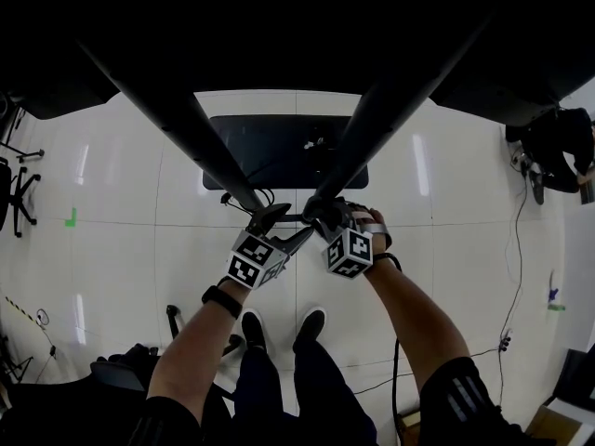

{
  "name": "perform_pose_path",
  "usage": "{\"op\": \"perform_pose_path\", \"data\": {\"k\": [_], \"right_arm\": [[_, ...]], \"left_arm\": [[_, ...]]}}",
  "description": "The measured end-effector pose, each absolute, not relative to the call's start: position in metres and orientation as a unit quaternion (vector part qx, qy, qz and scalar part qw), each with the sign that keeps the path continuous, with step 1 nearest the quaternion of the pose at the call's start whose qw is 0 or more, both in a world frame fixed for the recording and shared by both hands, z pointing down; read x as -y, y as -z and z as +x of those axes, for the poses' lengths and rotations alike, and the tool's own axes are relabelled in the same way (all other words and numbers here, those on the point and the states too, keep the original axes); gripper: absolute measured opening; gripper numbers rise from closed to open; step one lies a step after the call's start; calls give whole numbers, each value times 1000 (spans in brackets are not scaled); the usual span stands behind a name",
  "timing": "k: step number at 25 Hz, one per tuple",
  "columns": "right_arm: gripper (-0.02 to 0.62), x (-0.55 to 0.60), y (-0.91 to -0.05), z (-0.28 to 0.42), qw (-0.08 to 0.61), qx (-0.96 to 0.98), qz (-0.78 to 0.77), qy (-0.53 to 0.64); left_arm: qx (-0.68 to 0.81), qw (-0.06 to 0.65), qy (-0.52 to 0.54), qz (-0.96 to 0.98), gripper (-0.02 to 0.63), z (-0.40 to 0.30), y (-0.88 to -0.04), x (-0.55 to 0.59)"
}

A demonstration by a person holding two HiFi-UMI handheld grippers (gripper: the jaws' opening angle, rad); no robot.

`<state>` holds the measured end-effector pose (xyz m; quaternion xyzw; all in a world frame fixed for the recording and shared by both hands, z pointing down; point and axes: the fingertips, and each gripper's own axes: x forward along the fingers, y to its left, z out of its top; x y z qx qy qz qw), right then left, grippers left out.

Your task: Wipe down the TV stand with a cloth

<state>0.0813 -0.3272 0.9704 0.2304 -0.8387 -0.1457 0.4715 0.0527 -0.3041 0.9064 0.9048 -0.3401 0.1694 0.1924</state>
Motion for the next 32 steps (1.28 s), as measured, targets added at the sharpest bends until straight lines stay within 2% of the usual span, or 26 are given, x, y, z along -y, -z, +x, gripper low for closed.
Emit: {"op": "perform_pose_path", "data": {"k": [4,9,15,20,25,32], "right_arm": [[48,326,-982,83,480,835,232,139],[48,308,-960,81,445,858,239,93],[46,255,-891,86,356,896,264,15],[46,222,-808,92,291,914,282,-15],[44,214,-720,102,195,934,296,-33],[41,163,-617,108,105,946,301,-62]], "left_arm": [[337,205,-177,902,311,52,-921,298],[342,205,-166,902,311,50,-905,287],[336,231,-144,902,311,55,-858,233],[350,205,-110,907,311,53,-785,199],[383,156,-82,907,311,37,-711,183],[395,142,-19,907,311,15,-620,139]]}}
